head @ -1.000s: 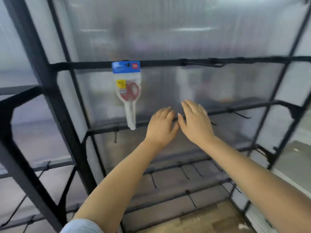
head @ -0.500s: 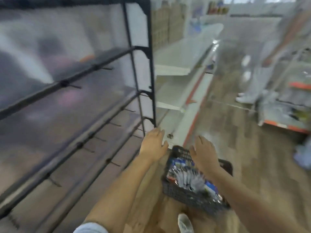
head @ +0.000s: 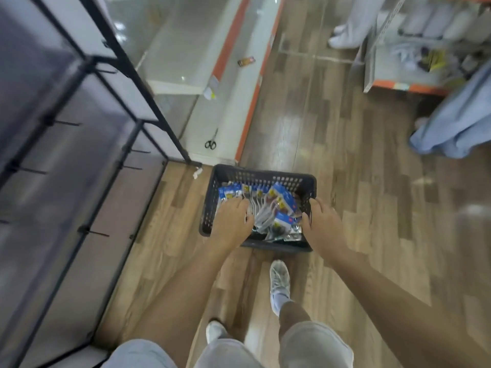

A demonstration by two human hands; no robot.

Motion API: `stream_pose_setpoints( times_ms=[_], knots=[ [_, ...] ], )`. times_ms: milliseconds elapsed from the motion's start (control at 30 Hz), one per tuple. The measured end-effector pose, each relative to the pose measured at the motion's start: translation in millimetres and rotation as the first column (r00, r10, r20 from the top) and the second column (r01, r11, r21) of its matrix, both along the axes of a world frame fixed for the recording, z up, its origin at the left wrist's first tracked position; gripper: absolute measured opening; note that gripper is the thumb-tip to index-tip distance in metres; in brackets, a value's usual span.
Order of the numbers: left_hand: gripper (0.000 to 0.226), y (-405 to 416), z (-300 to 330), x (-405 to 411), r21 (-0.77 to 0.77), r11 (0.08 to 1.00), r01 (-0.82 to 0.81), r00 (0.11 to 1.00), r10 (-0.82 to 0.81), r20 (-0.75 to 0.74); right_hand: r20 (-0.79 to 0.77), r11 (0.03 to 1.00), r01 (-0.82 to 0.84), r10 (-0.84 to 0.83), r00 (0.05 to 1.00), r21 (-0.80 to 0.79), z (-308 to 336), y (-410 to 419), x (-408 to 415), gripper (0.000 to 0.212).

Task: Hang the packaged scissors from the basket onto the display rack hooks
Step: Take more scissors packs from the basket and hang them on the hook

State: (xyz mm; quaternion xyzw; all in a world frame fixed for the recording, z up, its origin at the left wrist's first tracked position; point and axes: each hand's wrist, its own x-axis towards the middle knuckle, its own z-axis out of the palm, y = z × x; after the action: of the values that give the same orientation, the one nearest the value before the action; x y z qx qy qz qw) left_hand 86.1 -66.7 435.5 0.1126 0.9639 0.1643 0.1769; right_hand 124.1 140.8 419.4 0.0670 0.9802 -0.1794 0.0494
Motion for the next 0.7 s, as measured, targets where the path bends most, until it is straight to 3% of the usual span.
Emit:
stream_pose_setpoints(
  times_ms=[233,500,700],
  knots=[
    [0.025,28,-103,-39,-0.064,0.997,0.044,0.993,-0.037,0.112,0.175,0.999,-0.008,0.014,0.984,-0.032,-96,39,-36,0.04],
    [0.041,48,-252,-69,-0.066,0.985,0.161,0.954,-0.138,0.267,0.315,0.994,0.094,-0.07,0.947,-0.063,-262,37,-52,0.047],
    [0.041,62,-386,-89,0.012,0.999,0.052,0.952,-0.053,0.301,0.343,0.98,0.166,-0.119,0.932,-0.11,-397,35,-78,0.046]
  ],
)
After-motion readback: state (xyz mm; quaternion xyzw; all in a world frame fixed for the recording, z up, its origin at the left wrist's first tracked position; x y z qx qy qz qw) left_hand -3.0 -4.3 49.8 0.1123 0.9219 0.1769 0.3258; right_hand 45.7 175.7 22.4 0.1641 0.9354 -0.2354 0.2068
